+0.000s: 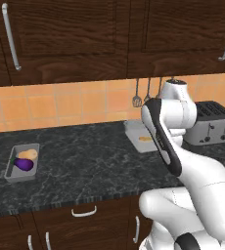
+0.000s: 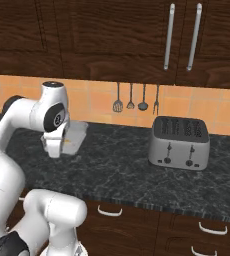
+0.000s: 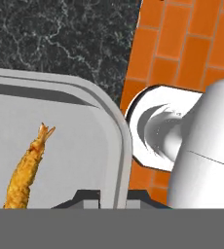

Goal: Take the meat container that has the shrimp and place it on the second highest rack of the freezer. Then take the vegetable container that has the eggplant and squash and place it on the highest rack of the freezer.

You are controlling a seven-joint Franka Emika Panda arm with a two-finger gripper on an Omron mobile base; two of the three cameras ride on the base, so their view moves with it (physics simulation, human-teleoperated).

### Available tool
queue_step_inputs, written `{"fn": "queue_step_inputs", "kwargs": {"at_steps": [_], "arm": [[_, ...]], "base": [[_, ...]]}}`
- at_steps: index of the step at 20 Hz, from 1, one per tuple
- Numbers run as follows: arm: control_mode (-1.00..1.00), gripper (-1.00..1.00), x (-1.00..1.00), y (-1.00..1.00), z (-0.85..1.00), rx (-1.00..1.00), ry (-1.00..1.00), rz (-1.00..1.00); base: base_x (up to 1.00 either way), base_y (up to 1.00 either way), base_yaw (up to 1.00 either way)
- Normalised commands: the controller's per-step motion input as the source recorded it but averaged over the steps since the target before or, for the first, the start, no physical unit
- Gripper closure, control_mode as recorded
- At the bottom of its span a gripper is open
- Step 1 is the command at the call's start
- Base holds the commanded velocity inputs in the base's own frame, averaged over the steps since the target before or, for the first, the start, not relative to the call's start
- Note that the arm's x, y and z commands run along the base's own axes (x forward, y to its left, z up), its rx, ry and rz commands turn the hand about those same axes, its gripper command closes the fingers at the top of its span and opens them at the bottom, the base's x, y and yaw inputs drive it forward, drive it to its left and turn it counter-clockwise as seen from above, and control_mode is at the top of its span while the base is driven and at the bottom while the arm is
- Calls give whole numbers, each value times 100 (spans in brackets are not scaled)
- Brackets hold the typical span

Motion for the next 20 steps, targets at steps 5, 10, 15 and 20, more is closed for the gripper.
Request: {"fn": "queue_step_inputs", "kwargs": {"at_steps": [5, 10, 15, 20], "arm": [[-100, 100, -97, 0, 44, 0, 0, 0], [-100, 100, -46, -1, 56, 0, 0, 0], [-100, 100, -5, -11, 53, 0, 0, 0], [-100, 100, -13, -16, 33, 0, 0, 0]], "base": [[0, 0, 0], [0, 0, 0], [0, 0, 0], [0, 0, 0]]}}
